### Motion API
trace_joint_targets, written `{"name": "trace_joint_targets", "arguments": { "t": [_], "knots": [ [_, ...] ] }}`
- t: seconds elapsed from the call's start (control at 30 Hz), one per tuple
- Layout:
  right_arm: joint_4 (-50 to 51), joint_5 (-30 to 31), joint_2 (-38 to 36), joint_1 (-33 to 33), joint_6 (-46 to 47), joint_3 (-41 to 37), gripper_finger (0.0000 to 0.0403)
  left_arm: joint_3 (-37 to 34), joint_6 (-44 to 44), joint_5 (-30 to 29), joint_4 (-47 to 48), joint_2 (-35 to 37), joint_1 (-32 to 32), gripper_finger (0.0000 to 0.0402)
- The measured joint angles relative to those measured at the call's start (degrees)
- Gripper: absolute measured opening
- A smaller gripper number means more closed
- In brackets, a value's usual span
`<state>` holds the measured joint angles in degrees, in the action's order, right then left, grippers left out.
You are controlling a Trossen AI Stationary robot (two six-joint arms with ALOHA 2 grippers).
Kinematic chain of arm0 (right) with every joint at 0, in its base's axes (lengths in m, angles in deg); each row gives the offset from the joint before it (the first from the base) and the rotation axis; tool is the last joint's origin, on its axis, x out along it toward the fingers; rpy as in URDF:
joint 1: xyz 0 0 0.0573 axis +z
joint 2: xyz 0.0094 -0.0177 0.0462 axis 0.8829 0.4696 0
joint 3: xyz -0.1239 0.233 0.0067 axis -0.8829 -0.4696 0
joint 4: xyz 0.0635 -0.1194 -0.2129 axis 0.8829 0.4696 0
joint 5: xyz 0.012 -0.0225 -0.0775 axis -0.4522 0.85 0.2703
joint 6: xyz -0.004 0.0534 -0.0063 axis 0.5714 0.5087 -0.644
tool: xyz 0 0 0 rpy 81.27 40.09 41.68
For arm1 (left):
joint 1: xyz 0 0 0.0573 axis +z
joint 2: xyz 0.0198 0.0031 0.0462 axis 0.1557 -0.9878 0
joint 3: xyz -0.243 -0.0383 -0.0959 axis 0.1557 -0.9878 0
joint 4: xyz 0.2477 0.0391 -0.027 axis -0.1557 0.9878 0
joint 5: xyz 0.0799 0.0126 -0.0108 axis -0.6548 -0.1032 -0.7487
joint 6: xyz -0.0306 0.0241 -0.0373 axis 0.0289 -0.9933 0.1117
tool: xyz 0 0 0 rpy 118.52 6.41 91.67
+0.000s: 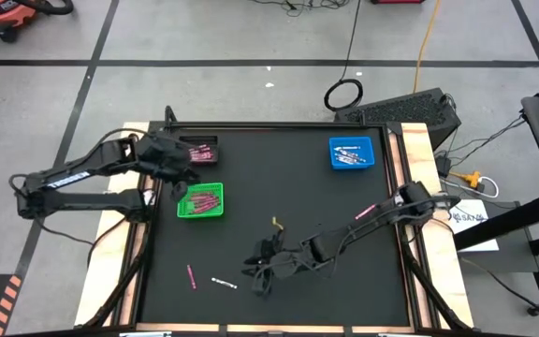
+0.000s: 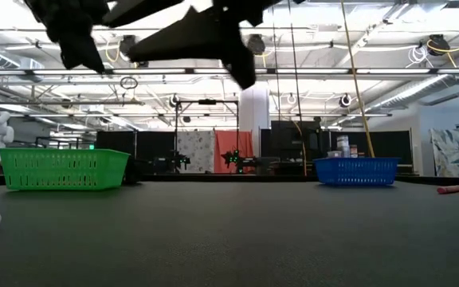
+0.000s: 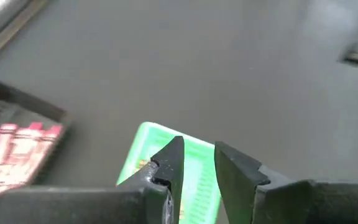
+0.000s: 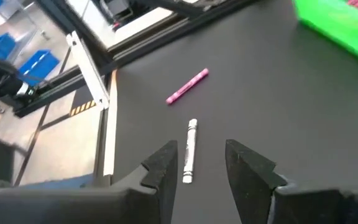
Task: Sort crayons
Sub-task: Put the white crayon into the blue bin
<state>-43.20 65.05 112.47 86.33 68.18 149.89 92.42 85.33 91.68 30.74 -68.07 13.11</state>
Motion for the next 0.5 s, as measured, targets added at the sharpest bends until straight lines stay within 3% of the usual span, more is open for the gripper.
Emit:
{"name": "trace_joint_targets", "arguments": {
  "t": [0.13, 0.33, 0.5],
  "knots": [
    [0.64, -2.31, 2.09, -0.01, -1.59, 2.85, 0.0118, -0.02, 1.8, 2.45, 2.25, 1.0, -4.8, 0.0093],
    [10.42, -2.19, 0.33, 0.0, -0.75, 5.96, 0.0118, -2.6, 6.5, -1.69, 2.06, -0.61, -14.49, 0.0093],
    [22.09, 3.87, -4.33, 0.12, -0.3, 8.01, 0.0118, -5.64, 9.72, -6.94, -2.83, -3.88, -23.66, 0.0093]
  ]
}}
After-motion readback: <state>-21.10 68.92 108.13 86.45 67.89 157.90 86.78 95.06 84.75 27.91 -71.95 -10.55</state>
